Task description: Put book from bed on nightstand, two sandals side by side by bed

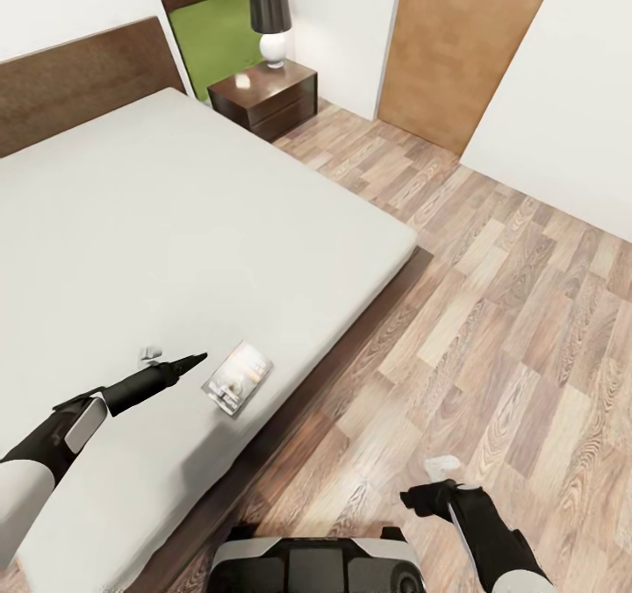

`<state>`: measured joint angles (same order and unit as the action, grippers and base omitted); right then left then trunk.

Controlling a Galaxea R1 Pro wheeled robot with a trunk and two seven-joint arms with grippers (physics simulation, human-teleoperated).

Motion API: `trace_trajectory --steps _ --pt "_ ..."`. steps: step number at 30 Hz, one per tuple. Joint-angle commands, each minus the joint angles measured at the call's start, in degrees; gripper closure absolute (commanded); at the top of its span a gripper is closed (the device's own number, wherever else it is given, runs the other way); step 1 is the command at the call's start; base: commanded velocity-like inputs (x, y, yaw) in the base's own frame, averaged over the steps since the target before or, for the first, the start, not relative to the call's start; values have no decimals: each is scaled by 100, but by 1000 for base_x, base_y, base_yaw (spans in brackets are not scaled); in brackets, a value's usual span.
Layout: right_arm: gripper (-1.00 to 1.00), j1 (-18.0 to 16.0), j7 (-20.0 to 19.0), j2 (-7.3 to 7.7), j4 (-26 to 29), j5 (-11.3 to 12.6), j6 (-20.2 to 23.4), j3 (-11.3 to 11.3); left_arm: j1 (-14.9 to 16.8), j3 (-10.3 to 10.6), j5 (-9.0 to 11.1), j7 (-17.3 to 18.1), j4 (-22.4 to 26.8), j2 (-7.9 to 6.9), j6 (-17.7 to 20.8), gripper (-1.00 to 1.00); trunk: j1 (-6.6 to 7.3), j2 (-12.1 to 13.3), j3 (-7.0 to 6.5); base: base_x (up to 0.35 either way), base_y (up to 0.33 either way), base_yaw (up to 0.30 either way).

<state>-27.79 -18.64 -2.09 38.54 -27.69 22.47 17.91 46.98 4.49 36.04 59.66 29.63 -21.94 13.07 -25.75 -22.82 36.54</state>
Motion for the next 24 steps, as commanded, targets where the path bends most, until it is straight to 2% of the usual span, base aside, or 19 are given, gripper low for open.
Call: trace_trajectory --steps 1,2,3,6,13,24 --pt "-100 -11 -51 -54 110 -57 136 -129 4 34 61 4 -1 -7 57 -100 -3 -10 16 0 0 69" --pt "-100 -20 -48 -100 187 -51 234 -275 4 34 61 1 -1 -6 56 -100 -3 -10 24 0 0 70" --pt "-100 -20 -48 -100 187 -51 234 -275 4 34 61 1 -1 -6 56 -100 -3 -10 32 0 0 70" --pt "-100 -132 -21 -276 386 -33 547 -640 4 35 61 -4 -1 -4 56 -100 -3 -10 57 0 0 72" --pt "-100 -411 10 -379 495 -15 744 -815 4 35 56 -11 -2 -3 55 -100 -3 -10 107 0 0 63" --pt "-100 -513 9 -407 596 -9 740 -856 4 35 52 -14 -7 -3 55 -100 -3 -10 127 0 0 17"
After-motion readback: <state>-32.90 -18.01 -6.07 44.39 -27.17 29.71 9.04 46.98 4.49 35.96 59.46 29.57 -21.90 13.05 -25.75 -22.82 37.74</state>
